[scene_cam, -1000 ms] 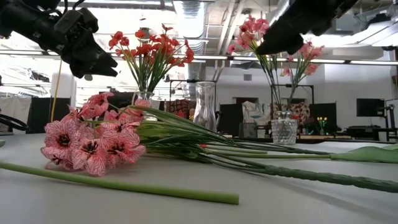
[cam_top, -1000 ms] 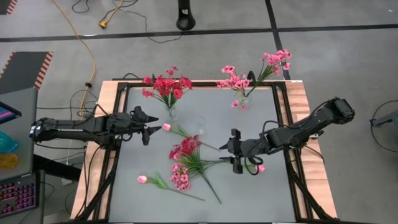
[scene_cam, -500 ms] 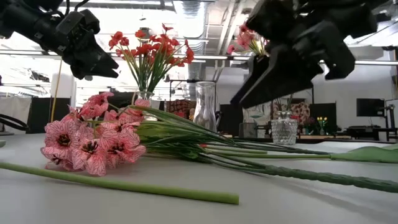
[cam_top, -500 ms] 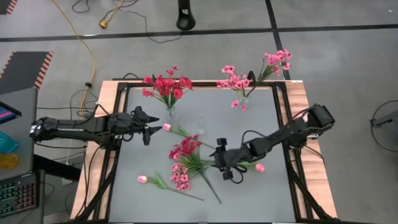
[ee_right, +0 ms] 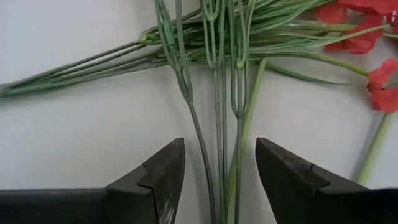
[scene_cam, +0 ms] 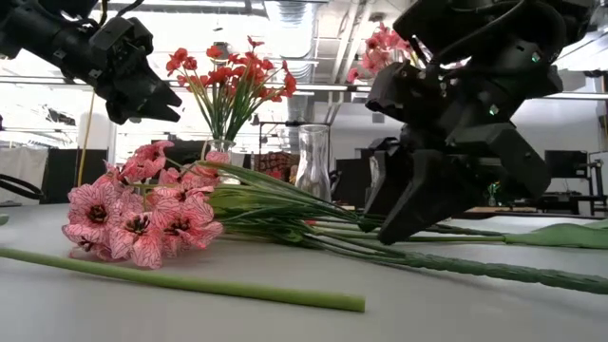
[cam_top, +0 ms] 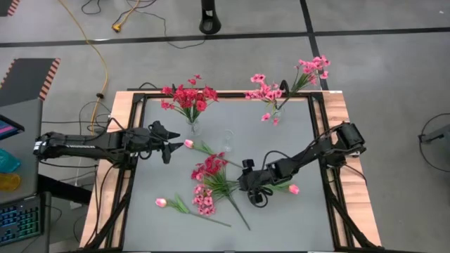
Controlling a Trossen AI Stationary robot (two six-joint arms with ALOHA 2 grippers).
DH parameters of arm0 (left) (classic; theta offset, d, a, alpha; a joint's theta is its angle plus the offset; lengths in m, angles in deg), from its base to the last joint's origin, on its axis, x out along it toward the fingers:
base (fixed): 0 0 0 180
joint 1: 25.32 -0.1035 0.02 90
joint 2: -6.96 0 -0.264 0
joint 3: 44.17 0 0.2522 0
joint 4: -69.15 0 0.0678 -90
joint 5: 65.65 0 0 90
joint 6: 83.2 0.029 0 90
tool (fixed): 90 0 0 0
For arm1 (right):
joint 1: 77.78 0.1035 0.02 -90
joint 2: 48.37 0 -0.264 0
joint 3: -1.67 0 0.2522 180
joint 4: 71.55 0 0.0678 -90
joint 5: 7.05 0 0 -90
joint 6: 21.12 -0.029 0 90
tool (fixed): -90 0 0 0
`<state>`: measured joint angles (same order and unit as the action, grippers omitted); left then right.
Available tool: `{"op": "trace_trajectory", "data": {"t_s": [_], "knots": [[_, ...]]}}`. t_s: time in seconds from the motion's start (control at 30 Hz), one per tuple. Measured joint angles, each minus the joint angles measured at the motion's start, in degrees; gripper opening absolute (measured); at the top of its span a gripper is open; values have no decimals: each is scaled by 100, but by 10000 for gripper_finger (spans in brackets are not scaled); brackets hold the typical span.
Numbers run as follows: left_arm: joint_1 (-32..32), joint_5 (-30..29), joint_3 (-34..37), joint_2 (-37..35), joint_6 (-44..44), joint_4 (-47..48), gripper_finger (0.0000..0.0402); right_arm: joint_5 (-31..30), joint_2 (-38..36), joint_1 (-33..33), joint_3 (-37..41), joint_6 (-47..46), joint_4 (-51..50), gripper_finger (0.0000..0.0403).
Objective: Sort flowers into vase by color
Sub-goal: Put the pink flower into the top right transparent vase
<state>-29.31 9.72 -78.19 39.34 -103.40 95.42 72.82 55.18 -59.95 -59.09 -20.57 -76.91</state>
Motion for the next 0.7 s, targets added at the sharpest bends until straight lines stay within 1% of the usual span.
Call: {"op": "trace_trajectory", "data": {"t_s": [0.17,0.37,0.53,0.7], "knots": [[0,-104,0,0,-49,0,210,-1,26,-31,-3,-1,94,216],[0,-119,0,0,-47,0,210,-4,26,-31,-3,-4,196,192],[0,-123,0,0,-45,3,210,-5,26,-33,-3,-6,500,171],[0,-123,0,0,-43,3,210,-5,26,-36,-2,-6,496,154]]}}
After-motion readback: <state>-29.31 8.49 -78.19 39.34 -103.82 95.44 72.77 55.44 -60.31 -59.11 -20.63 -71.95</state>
